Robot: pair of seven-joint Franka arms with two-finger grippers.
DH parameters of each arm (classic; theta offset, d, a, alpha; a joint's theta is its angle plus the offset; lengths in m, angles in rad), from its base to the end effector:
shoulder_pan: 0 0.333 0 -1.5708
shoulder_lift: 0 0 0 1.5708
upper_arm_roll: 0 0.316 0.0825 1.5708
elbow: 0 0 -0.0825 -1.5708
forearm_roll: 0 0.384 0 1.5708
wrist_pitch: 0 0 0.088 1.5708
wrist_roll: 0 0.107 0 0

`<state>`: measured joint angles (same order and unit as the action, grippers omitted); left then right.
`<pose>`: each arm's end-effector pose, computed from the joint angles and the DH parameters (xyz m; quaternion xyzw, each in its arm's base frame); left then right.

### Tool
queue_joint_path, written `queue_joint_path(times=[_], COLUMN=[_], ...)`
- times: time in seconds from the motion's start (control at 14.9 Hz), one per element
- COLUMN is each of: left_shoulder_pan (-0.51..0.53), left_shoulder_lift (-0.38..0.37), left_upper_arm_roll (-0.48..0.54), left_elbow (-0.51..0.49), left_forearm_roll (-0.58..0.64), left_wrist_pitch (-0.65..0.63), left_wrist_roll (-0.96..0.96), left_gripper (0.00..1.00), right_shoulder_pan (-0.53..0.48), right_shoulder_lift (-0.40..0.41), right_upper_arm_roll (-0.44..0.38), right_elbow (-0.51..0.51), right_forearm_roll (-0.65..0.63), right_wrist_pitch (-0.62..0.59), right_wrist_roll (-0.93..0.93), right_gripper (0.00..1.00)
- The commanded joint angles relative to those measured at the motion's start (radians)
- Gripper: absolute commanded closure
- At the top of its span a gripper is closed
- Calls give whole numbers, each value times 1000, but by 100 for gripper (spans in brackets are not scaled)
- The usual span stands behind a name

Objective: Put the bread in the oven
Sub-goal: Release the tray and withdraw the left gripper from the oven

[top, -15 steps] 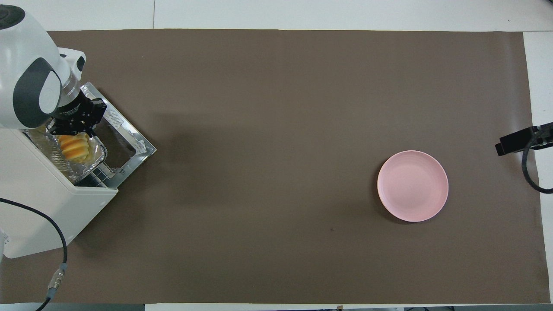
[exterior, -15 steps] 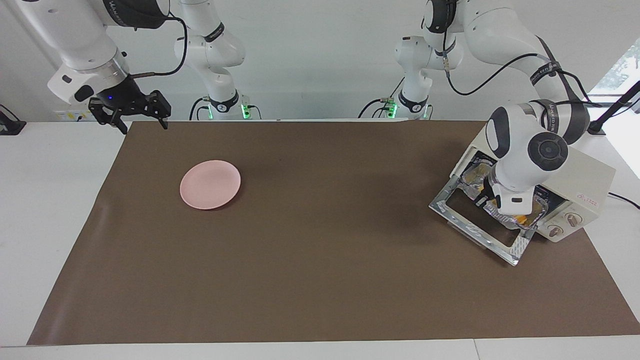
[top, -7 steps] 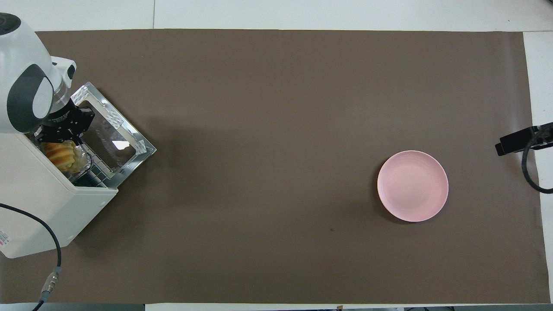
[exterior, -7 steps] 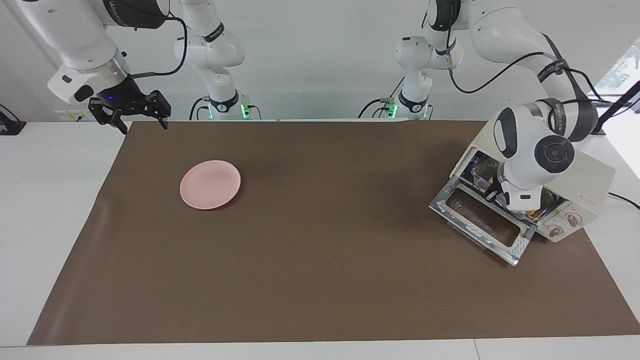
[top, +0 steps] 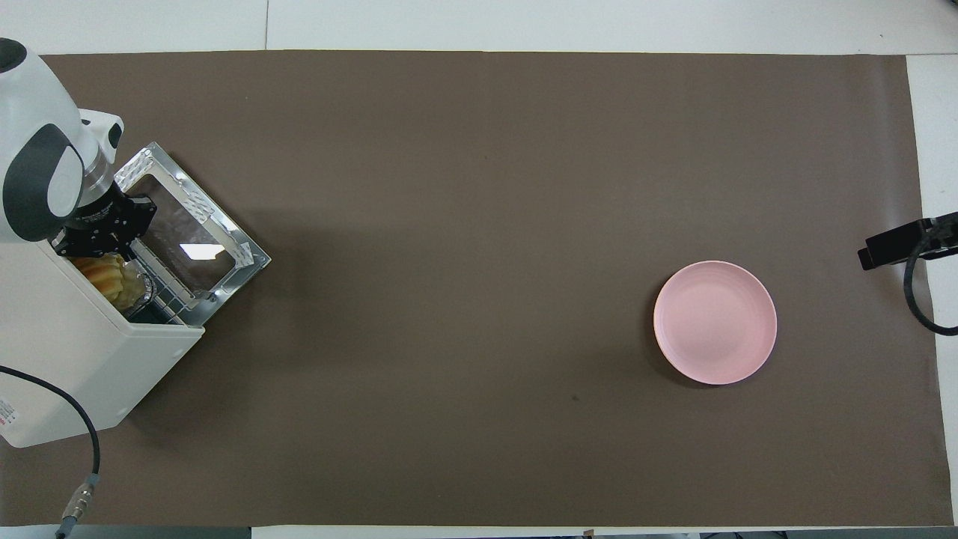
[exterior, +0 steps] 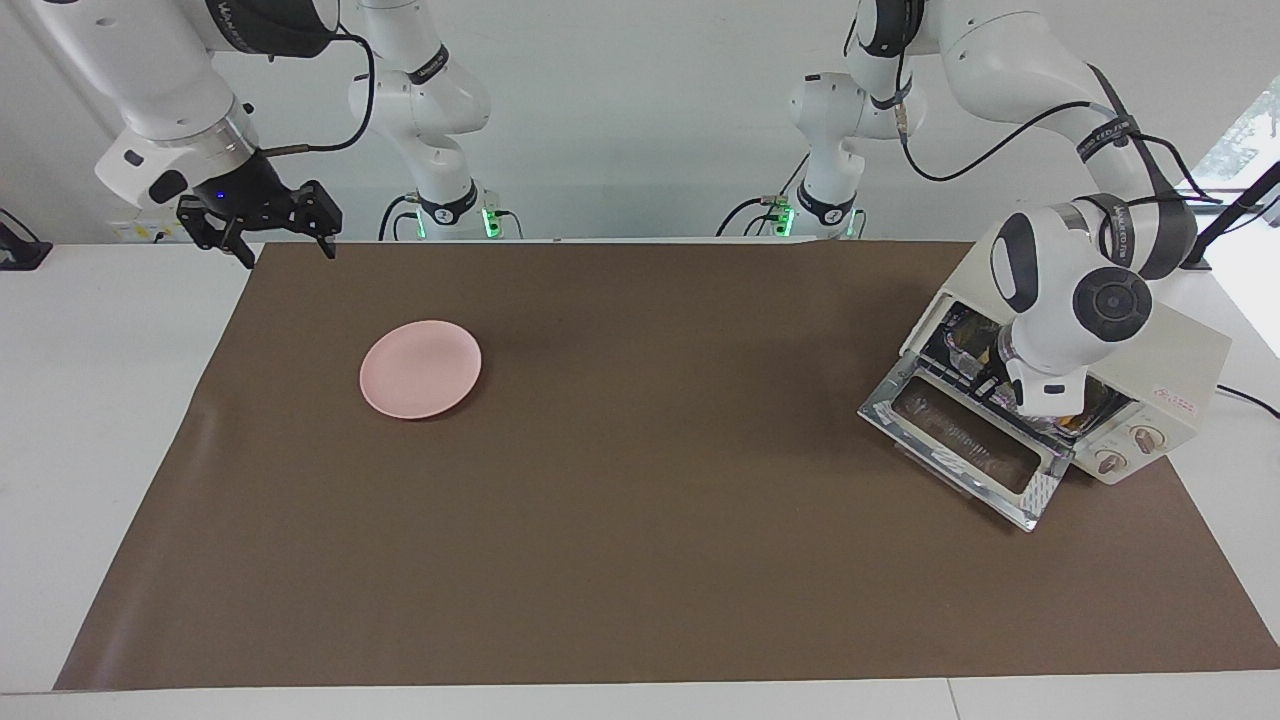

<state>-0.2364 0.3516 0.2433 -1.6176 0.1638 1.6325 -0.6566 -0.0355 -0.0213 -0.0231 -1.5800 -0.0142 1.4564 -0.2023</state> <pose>0.6198 0.0058 0.4066 -0.9317 -0.3013 0.1147 0.1670 0.5343 -0.0331 0.6224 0.9961 0.0713 -0.0516 0.0001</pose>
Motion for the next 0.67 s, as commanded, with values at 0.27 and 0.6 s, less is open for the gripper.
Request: queue_joint_path(times=[0.27,0.6], left_shoulder_pan=[20,9], left_shoulder_lift=[-31,-36], left_upper_arm_roll=[-4,-9], left_elbow=[-28,115], left_forearm_roll=[20,5], left_wrist_pitch=[63,43], left_wrist_roll=[48,167], left_gripper=[0,0], right_shoulder_pan=[-12,-12], right_shoulder_lift=[-28,-28], right_upper_arm_roll=[11,11], right_elbow=[-32,-32], right_forearm_roll=[-12,-12], right_wrist_pitch=[5,5], right_wrist_roll=[-14,-14], right_gripper=[0,0])
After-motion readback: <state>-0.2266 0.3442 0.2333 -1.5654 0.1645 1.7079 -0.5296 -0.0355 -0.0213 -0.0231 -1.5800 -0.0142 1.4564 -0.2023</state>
